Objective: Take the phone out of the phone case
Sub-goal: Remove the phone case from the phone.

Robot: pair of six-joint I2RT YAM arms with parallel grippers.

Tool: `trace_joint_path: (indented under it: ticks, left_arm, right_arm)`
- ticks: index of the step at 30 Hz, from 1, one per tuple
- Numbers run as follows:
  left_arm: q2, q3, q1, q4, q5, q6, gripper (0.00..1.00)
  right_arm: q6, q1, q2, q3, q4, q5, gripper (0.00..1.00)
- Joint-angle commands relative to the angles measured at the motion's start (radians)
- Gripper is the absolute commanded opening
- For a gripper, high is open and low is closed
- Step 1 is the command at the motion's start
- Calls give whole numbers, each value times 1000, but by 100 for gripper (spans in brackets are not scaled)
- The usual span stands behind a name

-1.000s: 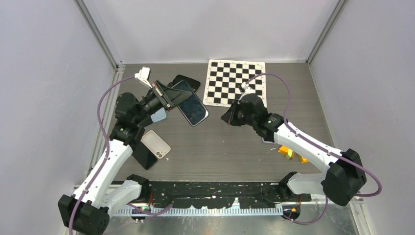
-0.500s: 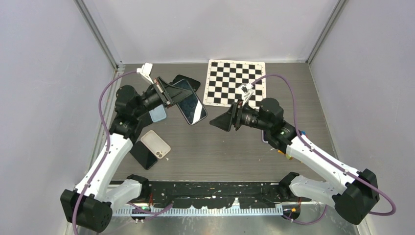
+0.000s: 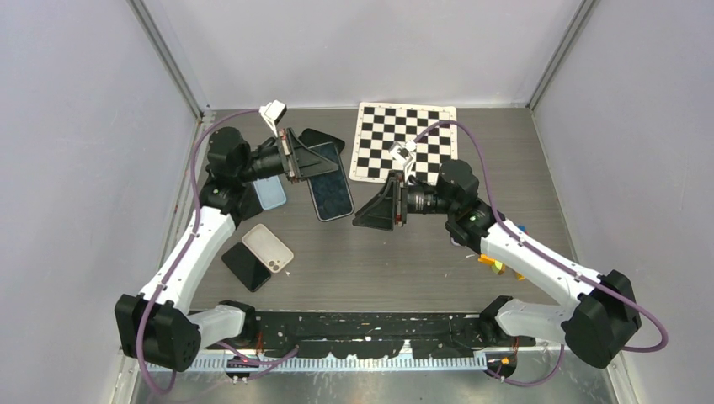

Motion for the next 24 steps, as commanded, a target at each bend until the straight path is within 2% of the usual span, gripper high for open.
trace_joint_path:
  ticks: [1,8,16,24]
  left_arm:
    - [-3,56,5,79,93,-9,0]
    - [14,46,5,117,102,-39,0]
    - [21,23,4,184,100,-97,0]
    - [5,-43,-15,294,100,-180,0]
  right_arm:
    - [44,-2,25,73,114,-58,48]
    - [83,-1,76,105,168,-86,29]
    - [41,1,106,125,118,-80,3]
    - [-53,1,149,189,-89,92,1]
